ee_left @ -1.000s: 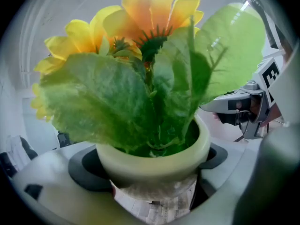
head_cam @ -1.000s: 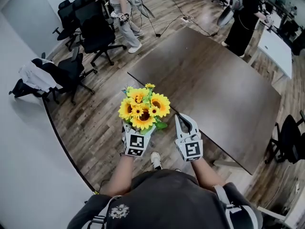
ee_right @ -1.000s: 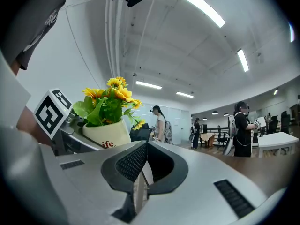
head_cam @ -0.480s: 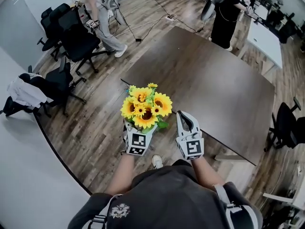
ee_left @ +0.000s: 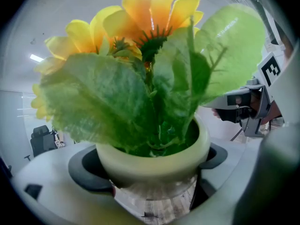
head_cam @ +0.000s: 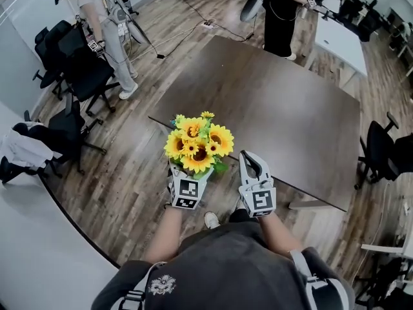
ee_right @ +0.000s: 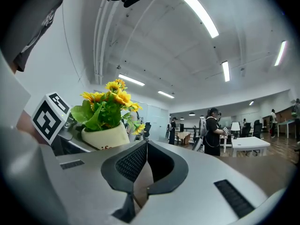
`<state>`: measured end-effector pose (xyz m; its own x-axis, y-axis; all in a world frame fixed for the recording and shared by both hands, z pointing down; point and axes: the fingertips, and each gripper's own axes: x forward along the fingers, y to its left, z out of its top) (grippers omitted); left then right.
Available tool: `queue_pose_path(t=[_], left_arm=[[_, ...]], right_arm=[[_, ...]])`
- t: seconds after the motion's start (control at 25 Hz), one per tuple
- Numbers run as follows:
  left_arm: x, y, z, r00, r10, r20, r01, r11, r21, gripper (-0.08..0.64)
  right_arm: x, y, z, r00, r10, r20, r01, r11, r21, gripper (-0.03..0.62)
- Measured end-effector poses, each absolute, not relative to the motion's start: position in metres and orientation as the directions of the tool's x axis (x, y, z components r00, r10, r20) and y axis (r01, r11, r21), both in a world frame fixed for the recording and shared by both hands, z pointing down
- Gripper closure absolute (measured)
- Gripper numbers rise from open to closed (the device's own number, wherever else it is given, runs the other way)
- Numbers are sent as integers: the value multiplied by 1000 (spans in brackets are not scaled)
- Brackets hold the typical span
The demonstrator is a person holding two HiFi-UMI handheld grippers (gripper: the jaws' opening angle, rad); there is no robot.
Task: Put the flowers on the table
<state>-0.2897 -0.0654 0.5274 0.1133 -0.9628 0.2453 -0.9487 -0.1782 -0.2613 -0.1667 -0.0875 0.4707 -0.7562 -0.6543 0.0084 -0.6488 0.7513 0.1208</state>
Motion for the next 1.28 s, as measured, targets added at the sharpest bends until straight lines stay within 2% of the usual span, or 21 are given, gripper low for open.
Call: queue_pose_path(t=[0.56,1.28], left_arm=[[-249,-164,530,166,-952,257,-936,-235,-263,15],[-169,-298,578,221,-906,361,-912,-324,-253,15]], right_arm=[[-124,-180,472,-720,-694,-6,-690,715,111,568],[-35,-313,505,-683,-729,45,-724,684,92,568]])
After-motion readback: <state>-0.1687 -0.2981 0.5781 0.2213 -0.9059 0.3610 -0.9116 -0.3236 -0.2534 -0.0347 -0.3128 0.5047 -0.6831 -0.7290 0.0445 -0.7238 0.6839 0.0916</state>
